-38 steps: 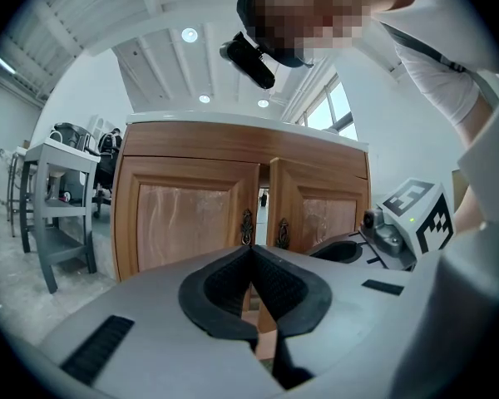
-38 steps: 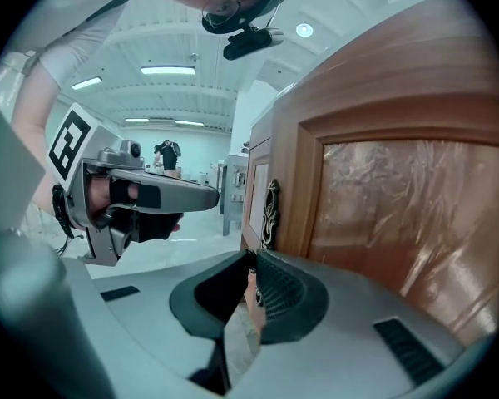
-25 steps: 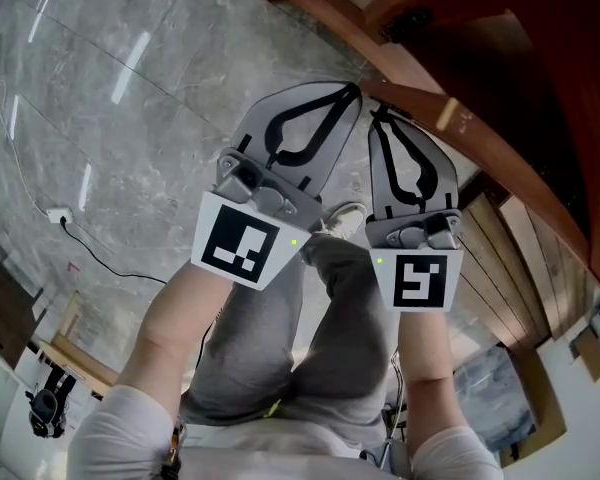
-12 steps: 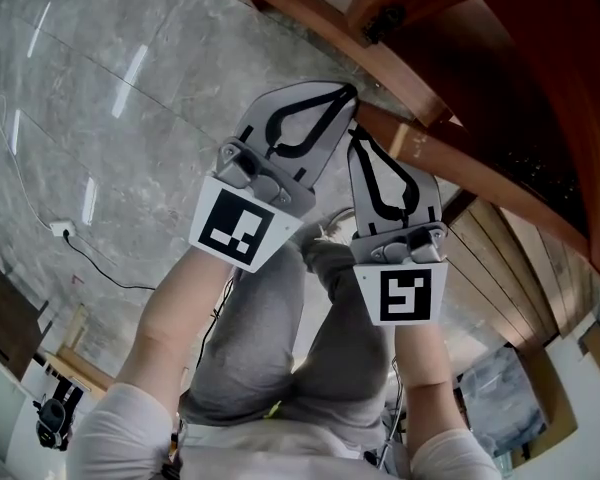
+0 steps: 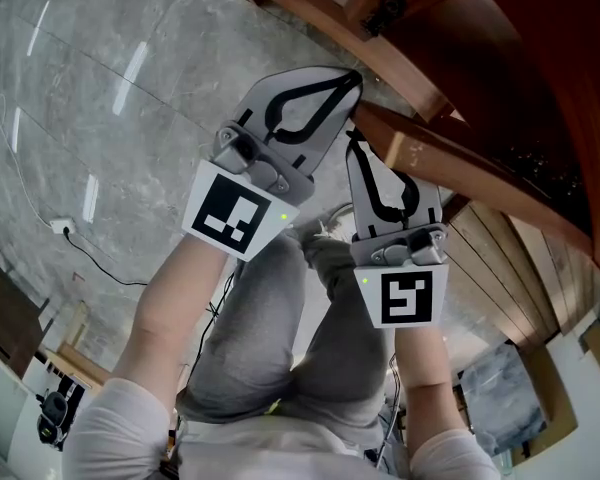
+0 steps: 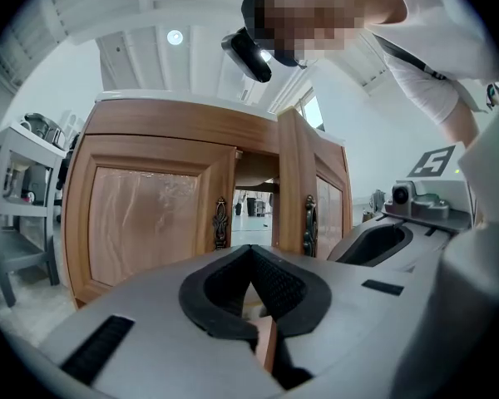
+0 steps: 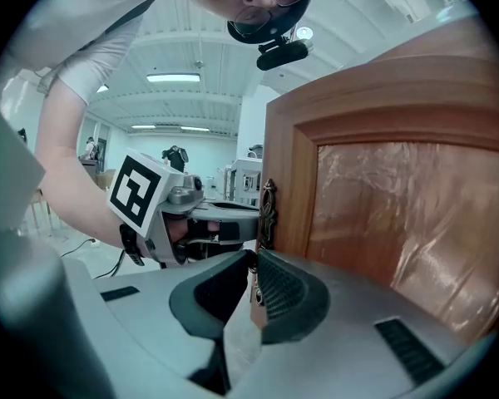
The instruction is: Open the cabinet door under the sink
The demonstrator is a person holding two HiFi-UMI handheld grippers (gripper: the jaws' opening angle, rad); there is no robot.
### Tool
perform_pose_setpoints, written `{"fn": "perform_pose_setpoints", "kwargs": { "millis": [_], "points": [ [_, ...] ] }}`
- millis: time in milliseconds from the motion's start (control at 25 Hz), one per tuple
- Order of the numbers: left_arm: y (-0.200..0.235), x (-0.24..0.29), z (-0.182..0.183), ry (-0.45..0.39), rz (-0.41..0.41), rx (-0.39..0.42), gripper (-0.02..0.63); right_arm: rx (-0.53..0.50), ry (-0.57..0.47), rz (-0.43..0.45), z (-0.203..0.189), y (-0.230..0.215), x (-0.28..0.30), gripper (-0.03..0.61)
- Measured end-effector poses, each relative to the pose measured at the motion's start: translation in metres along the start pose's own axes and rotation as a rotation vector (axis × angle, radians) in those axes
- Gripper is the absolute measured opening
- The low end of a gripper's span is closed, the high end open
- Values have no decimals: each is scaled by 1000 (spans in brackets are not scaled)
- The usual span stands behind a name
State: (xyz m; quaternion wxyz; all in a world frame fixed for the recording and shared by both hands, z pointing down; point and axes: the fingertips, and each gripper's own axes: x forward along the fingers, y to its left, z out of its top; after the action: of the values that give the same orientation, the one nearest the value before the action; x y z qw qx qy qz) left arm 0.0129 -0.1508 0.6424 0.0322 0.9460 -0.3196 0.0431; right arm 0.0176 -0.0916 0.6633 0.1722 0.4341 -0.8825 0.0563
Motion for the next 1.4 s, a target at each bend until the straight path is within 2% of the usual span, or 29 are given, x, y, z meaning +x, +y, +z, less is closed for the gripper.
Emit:
{"fn": "perform_pose_setpoints", "kwargs": {
  "millis": [240,400,600,1000,1160,1400],
  "points": [
    [-3,6,-1,-6,-69,11,12,-3,4,9,-3,4,-5,54],
    [-12,2,-2,21,-128,8,11,11,9,16,-4,10,-13,54],
    [-20,-6,2,41,-124,7,8,-13,45,31,-6,17,-19,54],
    [-44,-17,0,89,-189,19,6,24,54,38,-12,27,-39,55],
    [-52,-28,-1,112,-178,5,6,24,74,54,-15,37,-49,54],
    [-64,-38,0,125,-154,-2,6,-31,140,87,-20,46,-63,55]
  ]
}}
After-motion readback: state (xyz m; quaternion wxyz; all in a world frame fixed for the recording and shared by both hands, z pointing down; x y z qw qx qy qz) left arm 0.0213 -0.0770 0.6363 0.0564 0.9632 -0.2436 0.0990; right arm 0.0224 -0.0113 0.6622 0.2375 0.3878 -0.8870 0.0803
